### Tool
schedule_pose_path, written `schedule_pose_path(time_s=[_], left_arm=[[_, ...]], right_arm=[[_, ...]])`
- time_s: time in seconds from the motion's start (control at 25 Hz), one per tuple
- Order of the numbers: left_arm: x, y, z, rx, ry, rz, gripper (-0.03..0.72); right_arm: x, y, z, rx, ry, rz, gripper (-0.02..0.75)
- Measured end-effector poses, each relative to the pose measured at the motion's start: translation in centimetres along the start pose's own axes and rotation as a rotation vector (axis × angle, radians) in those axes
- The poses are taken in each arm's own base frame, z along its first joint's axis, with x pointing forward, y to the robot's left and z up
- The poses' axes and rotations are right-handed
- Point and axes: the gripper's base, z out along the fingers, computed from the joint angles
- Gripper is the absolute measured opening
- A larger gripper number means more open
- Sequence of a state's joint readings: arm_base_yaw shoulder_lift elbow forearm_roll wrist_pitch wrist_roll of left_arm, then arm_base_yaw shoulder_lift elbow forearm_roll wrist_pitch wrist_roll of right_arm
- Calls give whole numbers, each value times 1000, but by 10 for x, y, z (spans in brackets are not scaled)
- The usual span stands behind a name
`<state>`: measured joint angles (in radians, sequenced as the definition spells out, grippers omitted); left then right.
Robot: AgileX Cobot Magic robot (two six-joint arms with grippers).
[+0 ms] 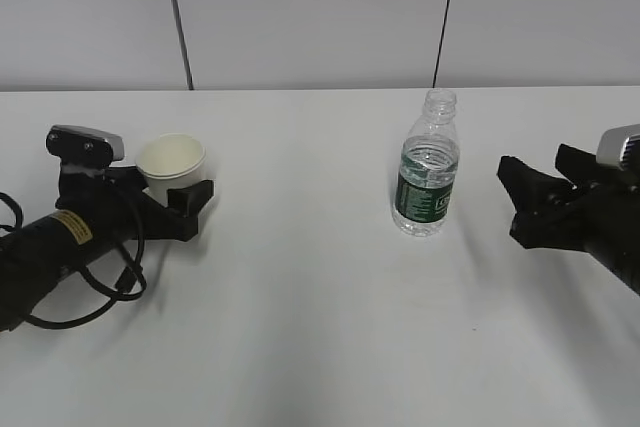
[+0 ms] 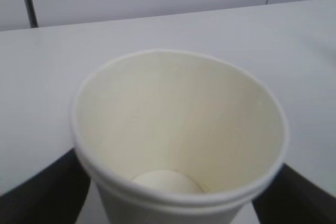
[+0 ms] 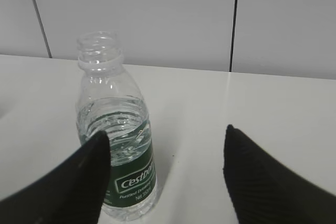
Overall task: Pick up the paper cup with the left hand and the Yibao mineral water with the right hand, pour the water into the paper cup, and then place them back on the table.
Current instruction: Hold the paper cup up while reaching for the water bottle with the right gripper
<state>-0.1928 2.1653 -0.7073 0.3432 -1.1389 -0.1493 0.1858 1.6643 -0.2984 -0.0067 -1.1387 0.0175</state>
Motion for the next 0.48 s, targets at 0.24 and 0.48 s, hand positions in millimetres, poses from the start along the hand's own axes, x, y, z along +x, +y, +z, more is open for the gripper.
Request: schedule_pose_path(time_s=[0.24, 0.48], left_arm=[[0, 1, 0, -8, 0, -2, 526], [0, 1, 0, -8, 0, -2, 465]], right_arm=[[0, 0, 0, 0, 0, 0, 498], [0, 0, 0, 0, 0, 0, 498]])
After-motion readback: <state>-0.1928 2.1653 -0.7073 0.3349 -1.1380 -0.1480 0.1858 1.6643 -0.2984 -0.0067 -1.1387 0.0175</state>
